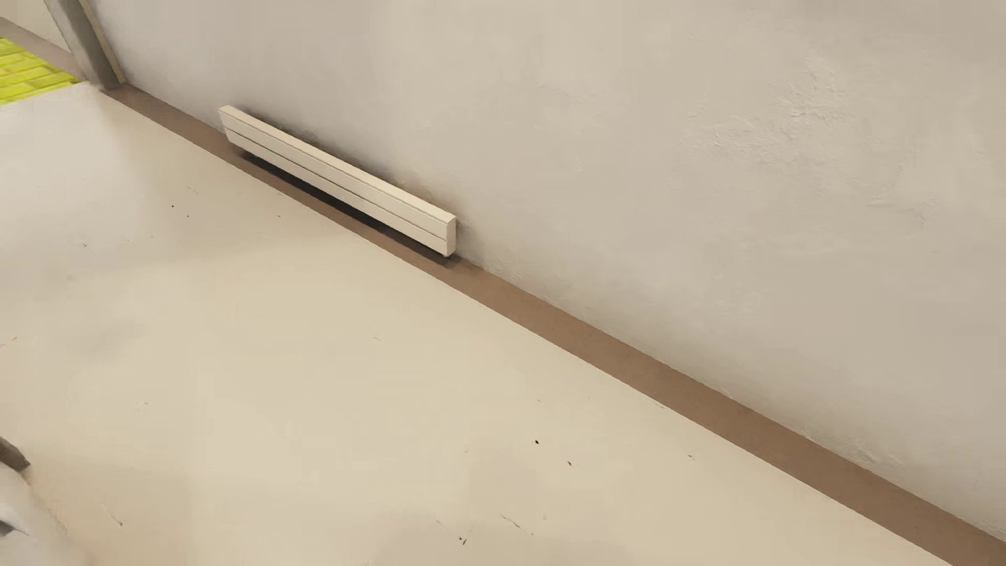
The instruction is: Circle the corner
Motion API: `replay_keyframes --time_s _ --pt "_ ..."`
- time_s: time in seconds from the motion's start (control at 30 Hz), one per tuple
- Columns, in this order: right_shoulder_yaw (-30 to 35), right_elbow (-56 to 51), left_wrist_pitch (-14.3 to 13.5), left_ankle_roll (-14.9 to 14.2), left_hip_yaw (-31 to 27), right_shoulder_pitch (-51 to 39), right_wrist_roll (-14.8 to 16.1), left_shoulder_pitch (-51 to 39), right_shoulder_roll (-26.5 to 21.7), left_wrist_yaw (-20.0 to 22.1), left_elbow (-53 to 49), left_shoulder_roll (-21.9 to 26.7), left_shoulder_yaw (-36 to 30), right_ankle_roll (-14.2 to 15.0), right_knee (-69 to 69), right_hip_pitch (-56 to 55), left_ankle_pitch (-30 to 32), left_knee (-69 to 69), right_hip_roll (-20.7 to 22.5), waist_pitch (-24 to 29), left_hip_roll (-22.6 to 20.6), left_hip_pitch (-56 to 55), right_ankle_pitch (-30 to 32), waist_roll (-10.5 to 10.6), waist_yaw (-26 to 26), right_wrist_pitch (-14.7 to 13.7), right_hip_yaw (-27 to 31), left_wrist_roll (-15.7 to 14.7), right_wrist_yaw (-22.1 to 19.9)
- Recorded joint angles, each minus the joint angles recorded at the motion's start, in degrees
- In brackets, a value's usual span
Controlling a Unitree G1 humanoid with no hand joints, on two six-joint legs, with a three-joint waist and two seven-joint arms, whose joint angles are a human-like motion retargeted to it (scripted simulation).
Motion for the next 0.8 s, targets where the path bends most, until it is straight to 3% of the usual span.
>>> replay_keyframes --time_s 0.03,0.1,0.23,0.33,0.4,0.5,0.57,0.63,0.7,0.77,0.8 --pt "0.54 -0.01 0.0 0.0 0.0 0.32 0.0 -0.98 0.06 0.0 -3.62 0.32 4.34 0.0 -5.88 -2.54 -0.31 -0.68 1.64 0.43 0.36 1.8 -1.95 0.1 -1.3 0.0 0.0 0.0 0.0" --pt "-0.9 -0.4 0.0 0.0 0.0 0.35 0.0 -3.5 -0.2 0.0 -7.82 0.51 7.75 0.0 -20.58 -4.59 0.03 -2.0 4.29 1.54 1.38 5.18 2.44 0.31 -4.29 0.0 0.0 0.0 0.0" --pt "-6.16 -2.13 0.0 0.0 0.0 -1.88 0.0 -5.51 -2.4 0.0 -4.38 -0.86 2.79 0.0 -37.48 -7.01 -0.57 -3.0 7.53 3.41 3.12 11.97 13.58 0.27 -4.03 0.0 0.0 0.0 0.0" --pt "-14.53 -5.07 0.0 0.0 0.0 -2.98 0.0 -1.37 -3.31 0.0 2.71 -0.76 -8.39 0.0 -37.45 -8.16 -0.23 -2.93 9.23 3.24 3.06 16.95 13.56 -1.24 -5.14 0.0 0.0 0.0 0.0" --pt "-17.09 -5.8 0.0 0.0 0.0 -2.89 0.0 2.33 -4.35 0.0 10.06 -2.41 -19.39 0.0 -33.83 -7.77 3.72 -2.86 9.41 2.4 5.09 19.94 14.44 1.09 -7.14 0.0 0.0 0.0 0.0" --pt "-14.39 -3.53 0.0 0.0 0.0 -3.53 0.0 7.63 -4.82 0.0 12.52 -2.17 -28.44 0.0 -32.04 -1.57 18.72 12.36 8.16 1.57 7.4 11.04 4.77 4.71 -8.23 0.0 0.0 0.0 0.0" --pt "-12.22 -3.29 0.0 0.0 0.0 -4.51 0.0 7.01 -3.87 0.0 11.01 -0.91 -24.27 0.0 -33.1 0.55 26.04 33.72 6.84 -0.36 6.65 -5.94 0.35 5.68 -5.37 0.0 0.0 0.0 0.0" --pt "-11.0 -4.22 0.0 0.0 0.0 -5.71 0.0 6.35 -2.4 0.0 8.26 -0.23 -14.87 0.0 -35.8 5.72 18.06 45.38 5.48 -0.74 4.89 -17.6 -1.5 3.77 -0.54 0.0 0.0 0.0 0.0" --pt "-13.13 -6.22 0.0 0.0 0.0 -6.15 0.0 7.05 -1.39 0.0 3.75 -0.58 -4.14 0.0 -38.88 13.15 20.99 38.24 5.32 0.05 3.11 -23.39 -2.66 1.79 2.62 0.0 0.0 0.0 0.0" --pt "-16.4 -8.06 0.0 0.0 0.0 -6.74 0.0 6.67 -1.59 0.0 0.38 -2.24 0.89 0.0 -39.84 18.54 27.26 19.0 5.67 1.65 1.82 -24.12 -3.75 1.0 6.01 0.0 0.0 0.0 0.0" --pt "-17.31 -8.53 0.0 0.0 0.0 -7.13 0.0 6.71 -1.94 0.0 -0.71 -2.9 1.47 0.0 -40.14 21.62 27.02 9.3 6.15 2.61 1.78 -22.77 -4.23 1.04 7.0 0.0 0.0 0.0 0.0"
